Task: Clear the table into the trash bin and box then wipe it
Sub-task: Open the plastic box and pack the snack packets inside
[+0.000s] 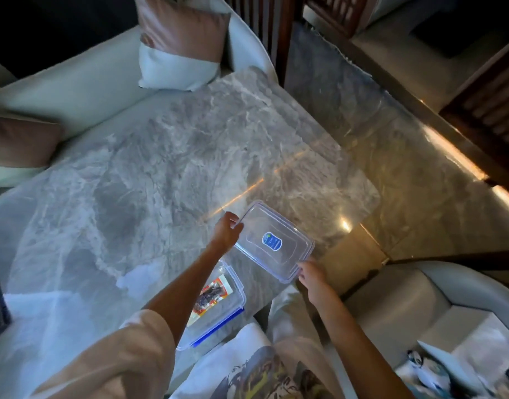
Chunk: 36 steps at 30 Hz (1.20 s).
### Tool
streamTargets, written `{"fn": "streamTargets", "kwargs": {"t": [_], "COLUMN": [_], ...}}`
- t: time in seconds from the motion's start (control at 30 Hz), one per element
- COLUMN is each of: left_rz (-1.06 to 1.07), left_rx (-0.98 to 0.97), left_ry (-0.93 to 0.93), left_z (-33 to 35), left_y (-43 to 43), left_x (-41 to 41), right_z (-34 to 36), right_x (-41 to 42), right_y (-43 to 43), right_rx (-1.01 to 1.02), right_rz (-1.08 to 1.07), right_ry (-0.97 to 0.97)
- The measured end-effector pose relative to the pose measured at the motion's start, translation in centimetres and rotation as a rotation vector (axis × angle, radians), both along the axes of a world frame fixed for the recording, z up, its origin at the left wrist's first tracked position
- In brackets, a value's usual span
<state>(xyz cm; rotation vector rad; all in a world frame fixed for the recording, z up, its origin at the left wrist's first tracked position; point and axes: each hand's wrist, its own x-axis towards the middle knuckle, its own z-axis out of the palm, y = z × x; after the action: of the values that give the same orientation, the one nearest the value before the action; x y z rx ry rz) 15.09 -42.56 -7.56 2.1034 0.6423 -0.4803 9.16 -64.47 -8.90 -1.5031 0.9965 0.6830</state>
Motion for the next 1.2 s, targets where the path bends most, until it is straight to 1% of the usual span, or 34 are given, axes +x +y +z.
{"fn": "streamTargets", "kwargs": {"t": [0.07,0.17,0.27,0.33,0.43,0.53,0.57,0.7,0.77,0.87,0.97,1.1,1.2], "left_rz": [0.122,0.28,0.464,0.531,0.554,0.56,0.562,0.536,0.535,0.538,0.526,0.525,0.53], "left_rx": [-0.037,-0.066,-0.066,-0.075,-0.011,0.04,0.045,0.061,0.076,0.086,0.078,0.073,0.054], "left_ry": [-0.056,-0.067,0.008,0.047,0.117,0.226,0.237,0.212,0.207,0.213,0.203,0.212,0.21], "left_z": [1.5,3.5,4.2,4.1,2.7,1.7,1.4,1.1,1.0,0.8,0.8,0.9,0.7], "left_y": [1.8,6.0,9.9,11.6,12.7,12.2,11.9,10.1,9.6,9.3,9.6,9.8,9.8], "left_x": [-0.4,-3.3,-9.1,-13.7,-20.0,-24.0,-24.8,-25.3,-25.0,-24.8,-24.8,-24.6,-24.6], "right_z": [1.0,2.7,3.2,3.1,2.6,2.1,2.1,2.3,2.2,2.0,2.2,2.3,2.4], "right_x": [2.0,4.1,4.2,2.9,-0.4,-3.3,-4.0,-5.3,-5.2,-5.1,-5.2,-5.1,-5.1], "right_y": [1.1,4.2,8.5,11.4,14.6,16.0,16.0,15.4,15.0,14.5,14.4,14.7,14.7], "right_rx": [-0.025,-0.091,-0.134,-0.181,-0.188,-0.182,-0.205,-0.431,-0.488,-0.472,-0.425,-0.429,-0.444], "right_rz": [0.087,0.315,0.653,0.869,1.063,1.111,1.111,1.152,1.168,1.208,1.204,1.193,1.218], "right_ry": [-0.08,-0.217,-0.321,-0.36,-0.396,-0.412,-0.415,-0.508,-0.475,-0.404,-0.406,-0.381,-0.397]}}
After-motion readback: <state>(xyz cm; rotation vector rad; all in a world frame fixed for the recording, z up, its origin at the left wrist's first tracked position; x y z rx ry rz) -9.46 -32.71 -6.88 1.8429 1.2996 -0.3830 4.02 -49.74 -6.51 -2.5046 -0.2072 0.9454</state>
